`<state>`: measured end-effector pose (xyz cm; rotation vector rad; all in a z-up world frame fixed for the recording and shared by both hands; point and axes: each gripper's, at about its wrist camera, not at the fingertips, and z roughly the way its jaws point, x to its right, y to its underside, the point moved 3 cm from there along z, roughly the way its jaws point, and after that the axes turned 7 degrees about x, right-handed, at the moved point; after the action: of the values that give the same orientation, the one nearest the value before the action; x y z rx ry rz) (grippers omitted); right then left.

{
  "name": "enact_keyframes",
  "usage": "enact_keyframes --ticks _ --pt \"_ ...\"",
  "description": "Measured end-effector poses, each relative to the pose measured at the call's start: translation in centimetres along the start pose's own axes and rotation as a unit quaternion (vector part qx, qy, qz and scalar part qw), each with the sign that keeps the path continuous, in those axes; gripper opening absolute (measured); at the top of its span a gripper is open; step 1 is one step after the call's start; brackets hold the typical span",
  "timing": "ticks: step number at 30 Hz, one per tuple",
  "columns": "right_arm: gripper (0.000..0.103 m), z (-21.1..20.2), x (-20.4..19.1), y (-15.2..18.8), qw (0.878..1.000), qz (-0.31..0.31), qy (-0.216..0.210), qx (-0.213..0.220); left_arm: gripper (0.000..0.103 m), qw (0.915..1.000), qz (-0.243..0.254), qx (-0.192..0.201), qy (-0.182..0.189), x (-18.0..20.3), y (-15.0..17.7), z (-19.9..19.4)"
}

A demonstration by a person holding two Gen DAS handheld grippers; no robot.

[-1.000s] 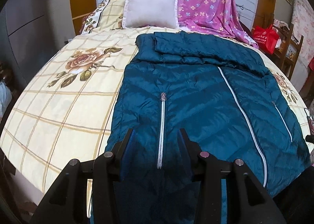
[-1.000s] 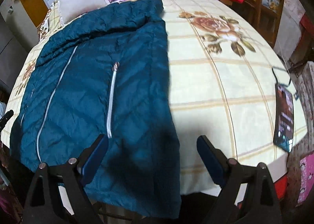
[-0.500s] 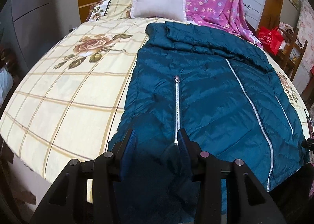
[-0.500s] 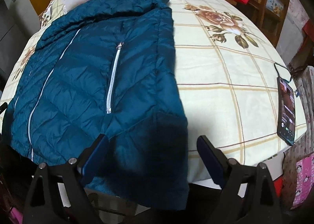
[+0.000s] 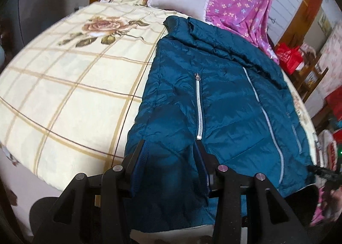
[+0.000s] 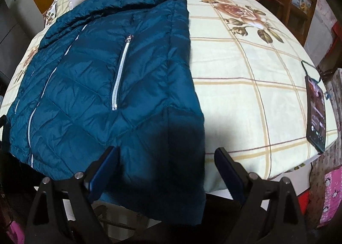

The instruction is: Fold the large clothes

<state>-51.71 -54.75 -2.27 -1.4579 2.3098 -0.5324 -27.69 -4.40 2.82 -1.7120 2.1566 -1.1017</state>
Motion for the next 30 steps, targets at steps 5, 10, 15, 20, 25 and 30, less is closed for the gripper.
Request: enact_keyframes --ticks 5,10,15,20,25,30 --pt "0.093 0.1 0.7 0.4 1.000 0.002 -0.003 -0.009 0.033 0.9996 -0.014 -0.014 0.019 -0.9 0.2 -0.4" --pt "0.093 0.1 1.1 0.7 1.000 0.010 -0.024 -0.016 0.033 0.9992 -0.035 -0.008 0.017 -2.3 -0.1 -1.2" --pt "0.093 0.6 0.9 0.8 0.998 0.013 -0.049 -0.028 0.033 0.9984 -0.033 -0.044 0.013 -2.6 1.1 -0.1" --pt "0.094 0.8 0.6 0.6 0.998 0.009 -0.060 -0.030 0.033 0.9981 -0.032 -0.053 0.008 -2.5 1.8 0.3" --pt "0.094 0.8 0.1 0.4 0.995 0.012 -0.089 -0.034 0.034 0.9980 -0.007 -0.062 -0.005 -2.0 2.2 1.0" --pt "0.094 1.0 -0.7 0.2 0.993 0.011 -0.114 -0.032 0.038 0.9973 -0.038 -0.064 0.001 -2.9 2.1 1.6"
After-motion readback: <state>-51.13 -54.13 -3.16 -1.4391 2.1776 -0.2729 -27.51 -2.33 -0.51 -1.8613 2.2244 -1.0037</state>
